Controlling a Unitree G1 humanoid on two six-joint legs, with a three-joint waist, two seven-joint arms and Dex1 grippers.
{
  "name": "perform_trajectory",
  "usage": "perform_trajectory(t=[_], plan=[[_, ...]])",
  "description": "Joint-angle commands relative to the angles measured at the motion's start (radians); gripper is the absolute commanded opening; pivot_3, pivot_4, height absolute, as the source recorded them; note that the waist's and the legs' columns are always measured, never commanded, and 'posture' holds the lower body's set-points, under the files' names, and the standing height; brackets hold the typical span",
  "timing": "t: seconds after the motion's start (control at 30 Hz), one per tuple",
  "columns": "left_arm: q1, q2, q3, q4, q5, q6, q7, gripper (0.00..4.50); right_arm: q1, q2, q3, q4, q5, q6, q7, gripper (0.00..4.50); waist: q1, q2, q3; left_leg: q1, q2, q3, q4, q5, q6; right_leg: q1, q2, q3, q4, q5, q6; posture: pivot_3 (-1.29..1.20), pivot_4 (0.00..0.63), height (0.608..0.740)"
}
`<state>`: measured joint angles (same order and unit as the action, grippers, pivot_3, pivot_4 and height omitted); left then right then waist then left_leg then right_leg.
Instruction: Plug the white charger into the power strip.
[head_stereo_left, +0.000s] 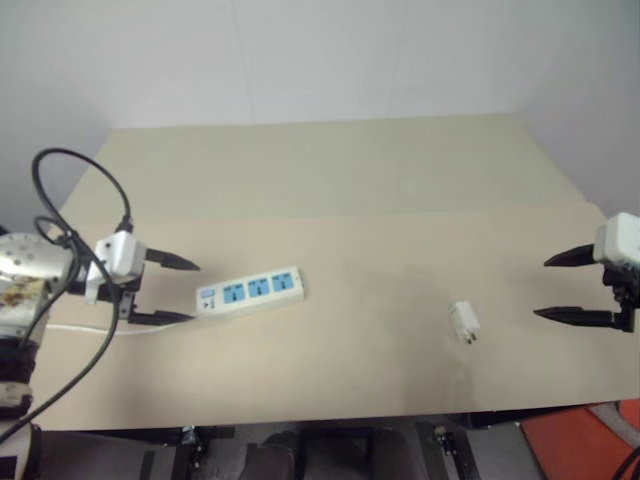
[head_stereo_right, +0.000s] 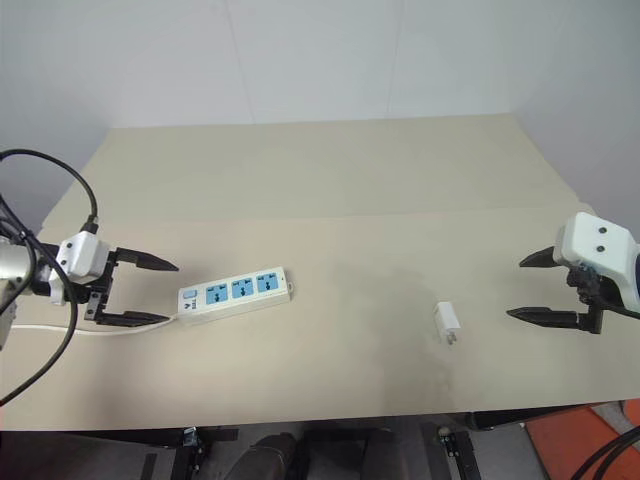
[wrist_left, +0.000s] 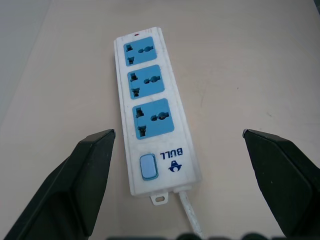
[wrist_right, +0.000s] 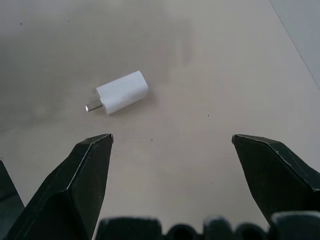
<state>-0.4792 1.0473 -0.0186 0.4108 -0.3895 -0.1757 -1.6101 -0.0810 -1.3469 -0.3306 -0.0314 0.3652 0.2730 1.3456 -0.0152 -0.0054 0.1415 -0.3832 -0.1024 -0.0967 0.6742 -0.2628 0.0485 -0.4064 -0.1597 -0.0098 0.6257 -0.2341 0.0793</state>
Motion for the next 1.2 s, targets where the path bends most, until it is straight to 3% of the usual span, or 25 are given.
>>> perform_trajectory(t=[0.03,0.23,0.53,0.8,1.2], plan=[[-0.019,0.019,0.011,0.008,-0.023,-0.021,-0.004,4.48,-0.007,-0.002,-0.045,-0.017,-0.003,0.003,0.003,4.50,0.000,0.000,0.000,0.000,0.000,0.000,0.000,0.000,0.000,0.000,0.000,0.000,0.000,0.000,0.000,0.00,0.150,0.740],[-0.027,0.005,0.009,0.049,-0.020,-0.049,-0.004,4.48,-0.007,0.002,-0.044,-0.016,-0.004,0.002,0.000,4.50,0.000,0.000,0.000,0.000,0.000,0.000,0.000,0.000,0.000,0.000,0.000,0.000,0.000,0.000,0.000,0.00,0.150,0.740],[-0.115,-0.107,-0.029,0.292,0.048,-0.175,-0.004,4.48,0.007,0.023,-0.047,-0.058,-0.002,0.026,-0.026,4.50,0.001,0.000,0.000,0.000,-0.001,0.000,0.001,0.000,0.000,0.001,0.000,0.000,0.001,0.000,0.000,0.00,0.150,0.740],[-0.167,-0.183,-0.081,0.446,0.079,-0.235,-0.004,4.48,0.081,0.052,-0.126,-0.126,-0.003,0.073,-0.046,4.50,0.003,0.000,0.000,0.000,-0.001,0.000,0.002,0.000,0.000,0.001,0.000,-0.001,0.001,0.000,0.000,0.00,0.150,0.740],[-0.229,-0.273,-0.064,0.628,0.182,-0.312,0.003,4.48,0.170,0.074,-0.214,-0.222,-0.015,0.123,-0.046,4.50,0.002,-0.001,0.000,0.000,-0.001,0.000,0.002,0.000,0.000,0.001,0.000,-0.001,0.001,0.000,0.000,0.00,0.150,0.740]])
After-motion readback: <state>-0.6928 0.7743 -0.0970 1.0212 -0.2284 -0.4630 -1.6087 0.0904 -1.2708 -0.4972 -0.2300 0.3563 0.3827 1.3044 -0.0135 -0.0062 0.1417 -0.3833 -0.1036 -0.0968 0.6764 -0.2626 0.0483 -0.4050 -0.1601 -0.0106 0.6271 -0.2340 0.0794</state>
